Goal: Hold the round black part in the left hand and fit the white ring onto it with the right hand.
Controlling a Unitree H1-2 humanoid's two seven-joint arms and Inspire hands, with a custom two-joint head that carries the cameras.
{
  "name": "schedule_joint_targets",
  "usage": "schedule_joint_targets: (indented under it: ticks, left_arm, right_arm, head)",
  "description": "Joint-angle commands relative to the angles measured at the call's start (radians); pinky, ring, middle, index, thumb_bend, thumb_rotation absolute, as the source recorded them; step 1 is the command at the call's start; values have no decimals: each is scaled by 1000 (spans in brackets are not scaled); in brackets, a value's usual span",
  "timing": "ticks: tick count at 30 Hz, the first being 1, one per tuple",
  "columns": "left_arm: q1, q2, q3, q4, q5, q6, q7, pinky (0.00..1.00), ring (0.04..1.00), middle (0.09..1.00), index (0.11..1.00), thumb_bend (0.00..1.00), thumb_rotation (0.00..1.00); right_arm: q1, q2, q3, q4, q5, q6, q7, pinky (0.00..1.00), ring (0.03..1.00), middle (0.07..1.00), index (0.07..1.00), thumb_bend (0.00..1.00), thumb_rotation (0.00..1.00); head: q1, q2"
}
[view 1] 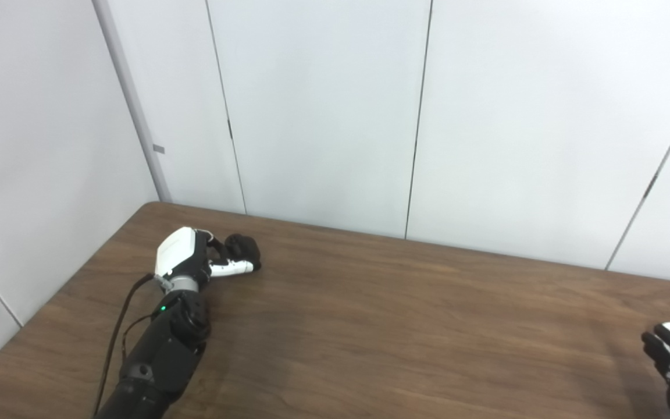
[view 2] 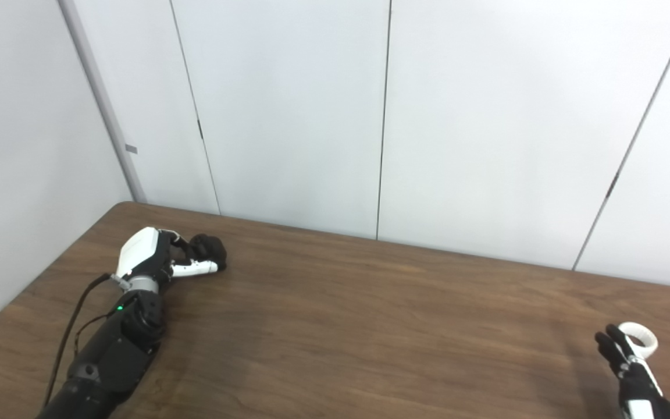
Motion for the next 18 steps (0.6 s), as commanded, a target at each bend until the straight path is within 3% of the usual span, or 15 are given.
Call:
schedule_joint_targets:
  ticks: [1,18]
  left_arm:
    - [-19,27,2,-65,22,-16,20,1000,890,769,484,523,48]
    - [121,-52,-89,-399,99,27,-67,1000,873,754,483,523,48]
  right_arm:
    - [64,46,17,47,11,1,-12,1000,935,907,934,620,1000]
    - [56,58,33,-14,-24,38,-32,1000,925,905,935,643,1000]
  head:
    - [-2,3]
    - [-60,41]
